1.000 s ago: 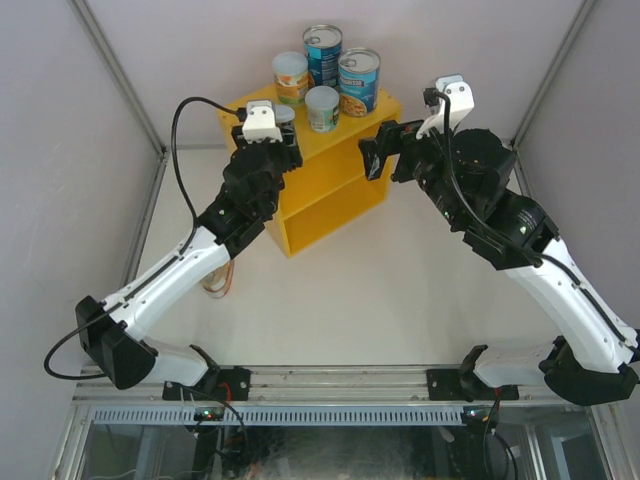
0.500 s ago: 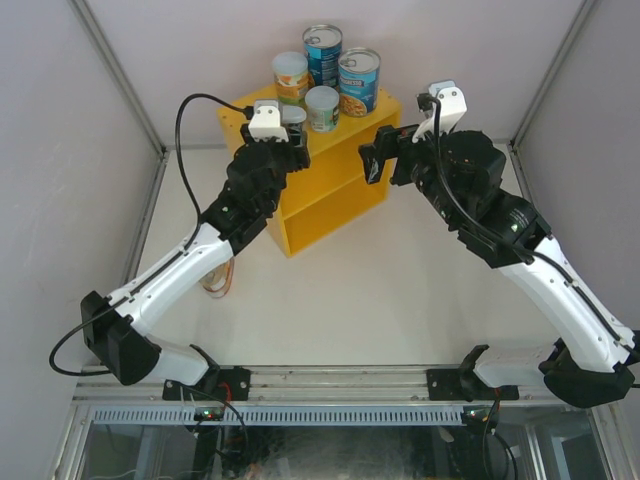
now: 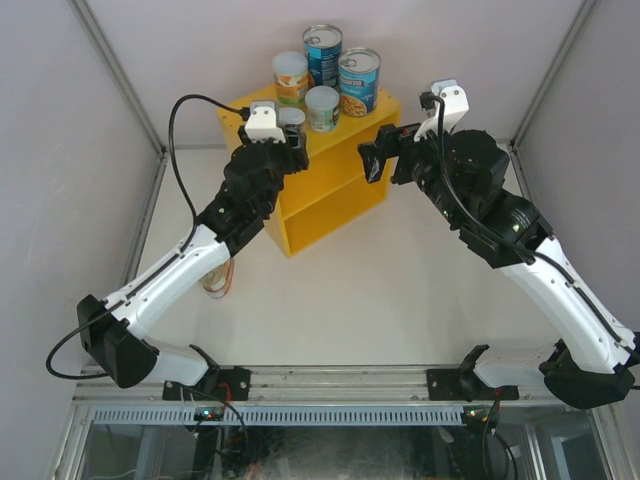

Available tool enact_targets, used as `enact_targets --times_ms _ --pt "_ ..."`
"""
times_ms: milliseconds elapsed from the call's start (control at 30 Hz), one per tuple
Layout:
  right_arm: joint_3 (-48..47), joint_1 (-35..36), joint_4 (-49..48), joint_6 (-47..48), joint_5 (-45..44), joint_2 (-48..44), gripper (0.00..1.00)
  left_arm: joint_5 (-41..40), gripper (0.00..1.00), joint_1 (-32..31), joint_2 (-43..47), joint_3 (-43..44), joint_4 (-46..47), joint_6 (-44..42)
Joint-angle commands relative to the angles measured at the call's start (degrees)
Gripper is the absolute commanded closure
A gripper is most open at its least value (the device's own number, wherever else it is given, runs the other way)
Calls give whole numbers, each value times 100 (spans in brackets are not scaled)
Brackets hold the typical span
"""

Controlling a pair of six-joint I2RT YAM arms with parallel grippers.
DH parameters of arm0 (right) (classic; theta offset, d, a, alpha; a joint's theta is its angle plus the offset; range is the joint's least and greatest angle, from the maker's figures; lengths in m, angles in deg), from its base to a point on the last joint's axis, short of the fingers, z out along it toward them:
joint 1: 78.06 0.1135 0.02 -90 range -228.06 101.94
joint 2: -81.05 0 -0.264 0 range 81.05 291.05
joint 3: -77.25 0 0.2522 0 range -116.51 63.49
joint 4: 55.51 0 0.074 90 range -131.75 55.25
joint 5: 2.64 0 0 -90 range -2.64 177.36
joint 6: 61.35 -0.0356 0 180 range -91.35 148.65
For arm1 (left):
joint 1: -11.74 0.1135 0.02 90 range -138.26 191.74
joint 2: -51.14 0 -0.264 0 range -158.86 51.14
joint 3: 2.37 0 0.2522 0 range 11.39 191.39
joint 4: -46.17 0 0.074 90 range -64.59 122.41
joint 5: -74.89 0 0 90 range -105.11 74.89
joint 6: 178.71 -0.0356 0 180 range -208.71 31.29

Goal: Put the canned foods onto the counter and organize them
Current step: Place the canned food on the counter.

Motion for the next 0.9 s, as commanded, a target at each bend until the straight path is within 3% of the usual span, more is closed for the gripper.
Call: enact_targets --times_ms 0,167,267,867 --pt "65 -35 -239 -106 77 -121 15 -21 51 54 300 -166 -62 241" --pt "77 -33 -210 -142 82 -138 15 173 26 73 350 -281 -93 346" --pt "77 -33 -195 -165 83 -154 15 255 18 80 310 -237 -186 381" --pt "95 2 -121 -204 33 -256 15 570 4 91 573 117 -636 650"
